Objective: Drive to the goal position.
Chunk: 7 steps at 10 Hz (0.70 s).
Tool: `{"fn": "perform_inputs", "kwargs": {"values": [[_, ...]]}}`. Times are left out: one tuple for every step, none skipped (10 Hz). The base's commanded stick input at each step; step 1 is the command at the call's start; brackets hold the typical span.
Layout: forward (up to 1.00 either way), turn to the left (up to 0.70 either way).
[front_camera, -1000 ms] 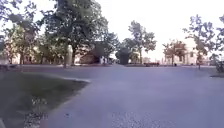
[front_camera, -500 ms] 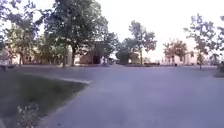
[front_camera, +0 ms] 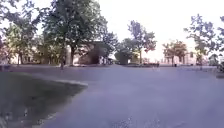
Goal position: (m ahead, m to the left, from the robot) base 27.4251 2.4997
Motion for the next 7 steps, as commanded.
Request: {"fn": "perform_inputs", "kwargs": {"values": [[0.50,-0.43],[0.50,0.00],[0.50,0.00],[0.50,0.00],[0.50,0.00],[0.50,0.00],[0.50,0.00]]}}
